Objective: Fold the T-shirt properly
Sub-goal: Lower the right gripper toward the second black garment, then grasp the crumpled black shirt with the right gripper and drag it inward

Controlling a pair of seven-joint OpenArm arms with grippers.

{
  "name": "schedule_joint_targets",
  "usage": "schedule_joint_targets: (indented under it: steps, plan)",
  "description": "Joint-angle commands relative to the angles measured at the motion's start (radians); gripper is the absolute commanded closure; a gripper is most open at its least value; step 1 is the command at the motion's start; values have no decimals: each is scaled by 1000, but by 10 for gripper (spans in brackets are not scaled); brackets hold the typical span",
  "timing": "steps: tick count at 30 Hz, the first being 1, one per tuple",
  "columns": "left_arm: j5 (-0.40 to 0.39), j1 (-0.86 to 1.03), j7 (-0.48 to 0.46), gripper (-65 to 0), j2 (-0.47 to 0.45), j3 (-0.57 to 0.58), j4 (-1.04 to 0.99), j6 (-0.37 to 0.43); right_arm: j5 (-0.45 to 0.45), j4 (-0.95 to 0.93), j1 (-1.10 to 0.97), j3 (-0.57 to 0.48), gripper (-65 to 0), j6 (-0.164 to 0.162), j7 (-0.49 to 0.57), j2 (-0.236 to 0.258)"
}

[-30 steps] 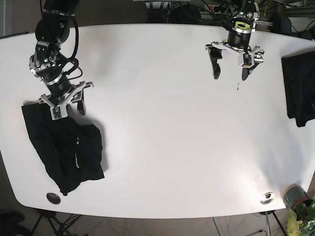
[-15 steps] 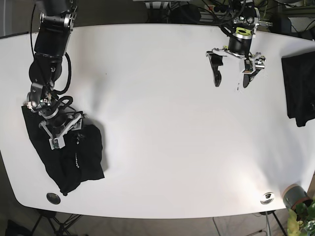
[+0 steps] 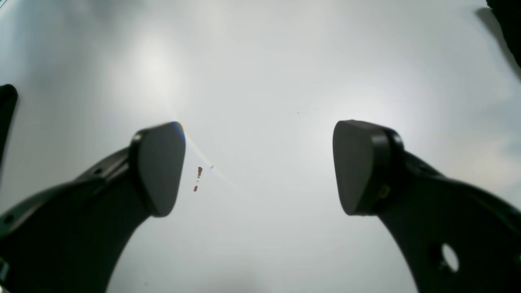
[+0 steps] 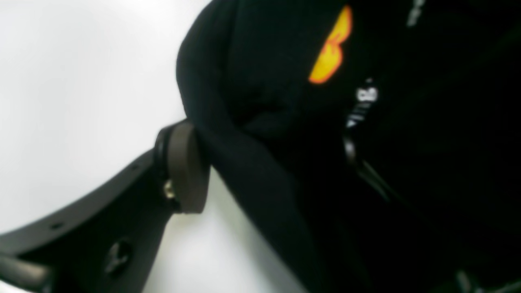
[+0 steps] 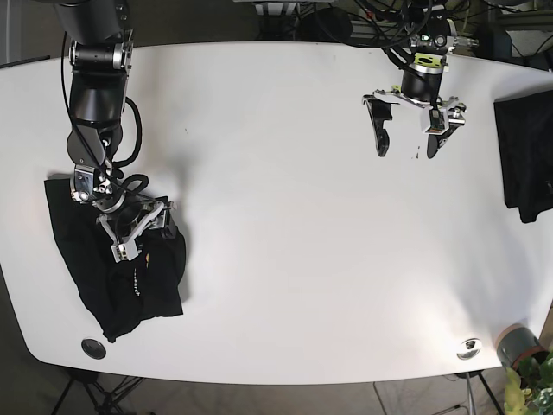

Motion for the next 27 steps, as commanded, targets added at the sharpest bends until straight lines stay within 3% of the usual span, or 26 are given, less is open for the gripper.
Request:
schedule_joint_targets:
  steps: [1,3,5,7,10,13,17,23,27]
  plan:
    - [-5,7,-22,-524,-5,1,11,-1,8,-45,32,5,-371,0,55,19]
    - [-5,7,-22,-524,-14,1,11,-1,8,-65,32,2,-344,0,80,19]
    - [-5,7,-22,-524,-26,3,11,-1,7,-59,28,2,-271,-3,83,19]
    - [-5,7,-22,-524,-32,3,9,-1,8,-59,26,2,-132,-3,83,19]
    - [-5,7,-22,-524,-32,3,-6,-1,4,-59,26,2,-13,-3,86,19]
    - [-5,-4,-22,-524,-37,3,-17,-1,5,-59,26,2,-46,0,86,19]
    - [-5,-14,-22,-524,-47,3,-23,-1,10,-23,23,-6,-22,0,66,10]
    - [-9,-36,-22,-524,-47,0,-17,-3,4,133,-34,-66,-24,-3,-22,-63]
    - [-9,-56,-22,-524,-47,-2,-17,-3,2,261,-83,-112,-24,-6,-101,-139]
